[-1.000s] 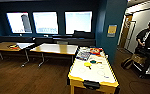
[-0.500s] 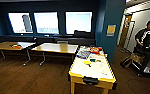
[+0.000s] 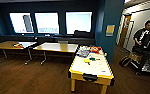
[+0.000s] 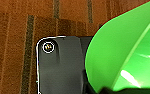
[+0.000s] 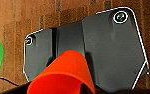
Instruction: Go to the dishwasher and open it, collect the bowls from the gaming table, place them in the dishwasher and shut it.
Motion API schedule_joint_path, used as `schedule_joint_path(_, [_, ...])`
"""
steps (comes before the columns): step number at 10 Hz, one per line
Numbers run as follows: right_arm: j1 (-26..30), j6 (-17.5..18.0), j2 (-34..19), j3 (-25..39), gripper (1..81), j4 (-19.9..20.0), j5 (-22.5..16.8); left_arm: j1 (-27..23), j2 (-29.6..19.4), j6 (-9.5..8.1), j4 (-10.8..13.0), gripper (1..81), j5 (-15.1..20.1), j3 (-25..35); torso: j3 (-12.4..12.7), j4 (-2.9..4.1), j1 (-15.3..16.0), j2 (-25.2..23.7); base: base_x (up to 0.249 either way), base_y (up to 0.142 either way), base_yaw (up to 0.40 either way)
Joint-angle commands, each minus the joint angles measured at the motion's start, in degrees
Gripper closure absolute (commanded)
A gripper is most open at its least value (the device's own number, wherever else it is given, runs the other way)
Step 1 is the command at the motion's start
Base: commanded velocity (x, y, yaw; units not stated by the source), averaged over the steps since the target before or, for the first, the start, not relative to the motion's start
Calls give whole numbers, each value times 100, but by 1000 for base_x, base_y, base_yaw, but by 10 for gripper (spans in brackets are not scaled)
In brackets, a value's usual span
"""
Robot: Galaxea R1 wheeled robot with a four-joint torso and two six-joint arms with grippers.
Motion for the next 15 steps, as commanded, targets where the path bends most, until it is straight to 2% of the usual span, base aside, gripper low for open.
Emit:
schedule_joint_path(1, [319, 7, -17, 13, 811, -68, -219, -345, -41, 54, 64, 811, 287, 15, 0, 0, 7, 0, -138, 0, 0])
schedule_joint_path(8, [319, -11, -9, 12, 811, -77, -211, -345, -67, 54, 55, 811, 261, 15, 2, 0, 7, -5, -124, 0, 0])
schedule_joint_path(15, [302, -20, -17, 4, 811, -86, -211, -301, -67, 54, 46, 811, 261, 6, 2, 0, 8, -6, 0, 0, 0])
